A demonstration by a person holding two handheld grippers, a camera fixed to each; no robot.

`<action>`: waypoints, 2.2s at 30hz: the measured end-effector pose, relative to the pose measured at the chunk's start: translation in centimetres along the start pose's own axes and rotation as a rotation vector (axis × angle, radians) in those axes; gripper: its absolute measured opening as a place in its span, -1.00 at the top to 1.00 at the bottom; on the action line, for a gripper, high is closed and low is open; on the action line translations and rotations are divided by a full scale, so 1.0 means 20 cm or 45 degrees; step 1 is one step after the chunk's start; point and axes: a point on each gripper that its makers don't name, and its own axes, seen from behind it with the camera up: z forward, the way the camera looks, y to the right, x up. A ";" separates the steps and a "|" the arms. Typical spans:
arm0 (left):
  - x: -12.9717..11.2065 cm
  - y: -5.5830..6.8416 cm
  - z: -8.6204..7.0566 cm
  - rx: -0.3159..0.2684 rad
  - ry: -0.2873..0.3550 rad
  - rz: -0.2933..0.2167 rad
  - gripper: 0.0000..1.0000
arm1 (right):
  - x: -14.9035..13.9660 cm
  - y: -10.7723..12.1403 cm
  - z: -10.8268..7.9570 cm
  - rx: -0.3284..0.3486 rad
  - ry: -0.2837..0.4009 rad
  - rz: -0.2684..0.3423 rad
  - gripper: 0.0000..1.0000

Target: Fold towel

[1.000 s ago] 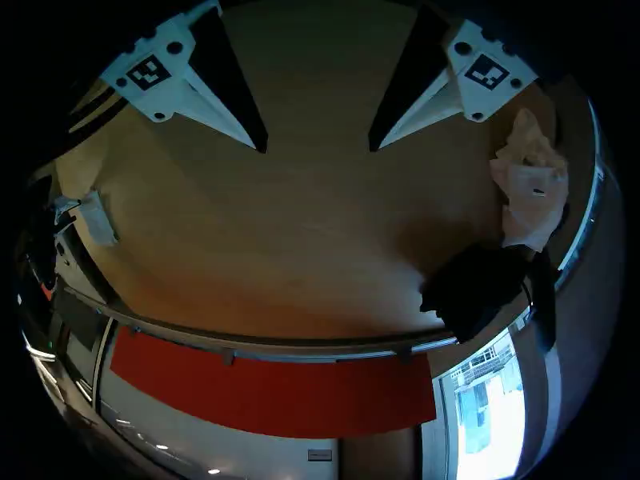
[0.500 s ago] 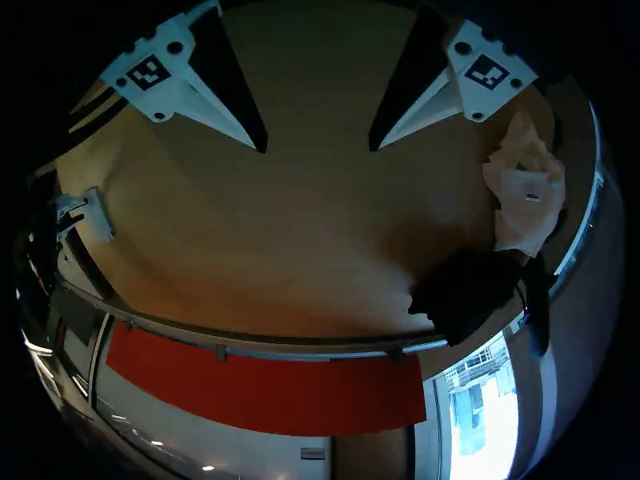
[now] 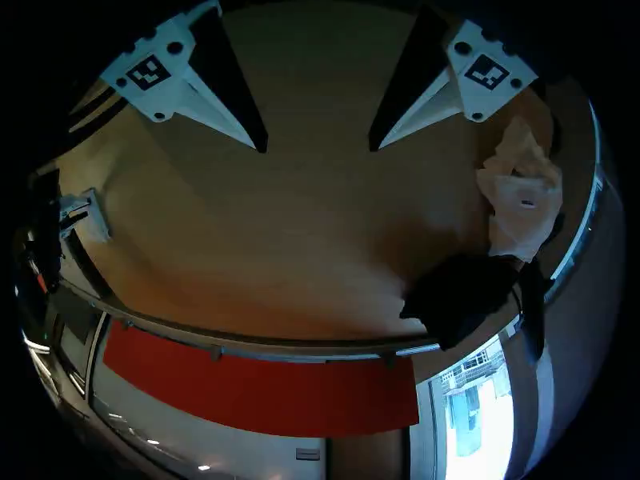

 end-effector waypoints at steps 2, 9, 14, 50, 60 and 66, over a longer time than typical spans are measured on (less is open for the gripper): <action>0.00 0.00 0.00 0.002 -0.001 0.001 -0.87 | 0.00 0.00 0.01 0.001 -0.001 0.002 -0.13; -0.01 -0.01 0.00 0.003 -0.003 -0.002 -0.87 | 0.00 -0.01 0.01 -0.001 -0.004 -0.012 0.41; -0.01 -0.01 0.00 0.003 -0.004 0.005 -0.87 | 0.01 -0.01 0.02 0.004 -0.007 -0.009 0.55; 0.03 0.01 0.00 -0.012 0.021 0.007 -0.87 | 0.15 0.15 -0.25 -0.090 0.103 -0.039 0.91; 0.04 0.02 0.00 -0.014 0.025 0.014 -0.87 | 0.15 0.14 -0.29 -0.089 0.111 -0.048 0.91; 0.04 0.01 0.00 -0.010 0.026 0.011 -0.87 | 0.14 0.13 -0.28 -0.091 0.110 -0.052 0.92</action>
